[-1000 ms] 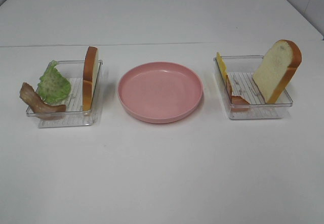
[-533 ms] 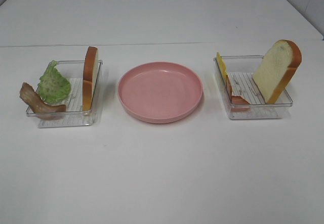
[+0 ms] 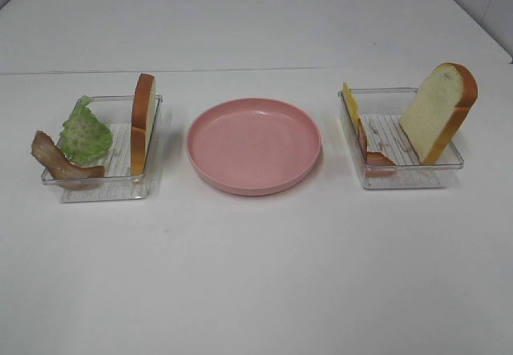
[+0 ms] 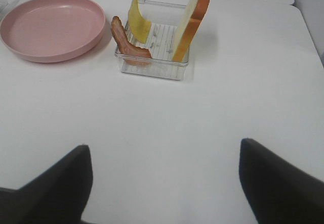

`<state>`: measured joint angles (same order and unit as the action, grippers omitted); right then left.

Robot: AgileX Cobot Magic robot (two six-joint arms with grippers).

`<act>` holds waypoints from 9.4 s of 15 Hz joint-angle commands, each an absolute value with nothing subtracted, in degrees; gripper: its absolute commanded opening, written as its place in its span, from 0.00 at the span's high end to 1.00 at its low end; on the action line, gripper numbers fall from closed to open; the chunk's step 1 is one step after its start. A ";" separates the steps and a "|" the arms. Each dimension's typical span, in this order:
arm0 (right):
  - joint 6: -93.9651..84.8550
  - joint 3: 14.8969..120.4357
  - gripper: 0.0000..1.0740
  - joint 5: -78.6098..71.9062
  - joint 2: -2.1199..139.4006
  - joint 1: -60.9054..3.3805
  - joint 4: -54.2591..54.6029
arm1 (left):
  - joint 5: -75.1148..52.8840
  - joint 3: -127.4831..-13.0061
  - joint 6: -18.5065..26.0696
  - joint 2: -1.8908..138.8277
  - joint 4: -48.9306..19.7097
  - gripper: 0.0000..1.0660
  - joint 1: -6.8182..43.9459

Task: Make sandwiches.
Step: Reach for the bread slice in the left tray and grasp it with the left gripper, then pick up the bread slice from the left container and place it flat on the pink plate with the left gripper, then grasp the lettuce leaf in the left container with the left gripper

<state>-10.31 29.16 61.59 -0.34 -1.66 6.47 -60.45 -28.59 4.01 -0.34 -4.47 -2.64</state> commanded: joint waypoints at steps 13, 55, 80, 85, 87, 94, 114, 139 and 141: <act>-10.26 29.11 0.30 61.13 -1.09 -1.32 6.36 | -49.73 -31.97 3.67 25.15 -9.97 0.15 -2.35; -10.26 29.11 0.30 61.13 -1.09 -1.32 6.36 | -65.03 -109.84 -20.00 127.08 -0.63 0.51 21.26; -10.26 29.11 0.30 61.13 -1.09 -1.32 6.53 | -66.41 -120.72 -0.40 132.58 -45.09 1.00 17.48; -10.26 29.11 0.30 61.13 -1.09 -1.32 6.53 | -60.79 -120.72 1.43 139.92 -50.48 1.00 17.53; -10.26 29.11 0.30 61.13 -1.09 -1.32 6.53 | -59.99 -120.72 3.44 141.06 -53.97 1.00 17.59; -10.26 29.11 0.30 61.13 -1.09 -1.32 6.53 | -61.08 -120.72 7.10 143.64 -55.75 1.00 17.59; -10.26 29.11 0.30 61.13 -1.09 -1.32 6.53 | -68.18 -121.75 3.90 140.89 -33.63 0.22 17.59; -10.26 29.11 0.30 61.13 -1.03 -1.32 6.65 | -73.80 -108.35 -9.45 119.23 1.15 0.29 8.54; -10.26 29.11 0.30 61.13 -1.03 -1.32 6.65 | -73.74 -107.66 -9.51 120.44 4.81 0.29 8.54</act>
<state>-10.31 29.16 61.59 -0.34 -1.66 6.70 -69.90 -108.12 -9.51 119.98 3.04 8.59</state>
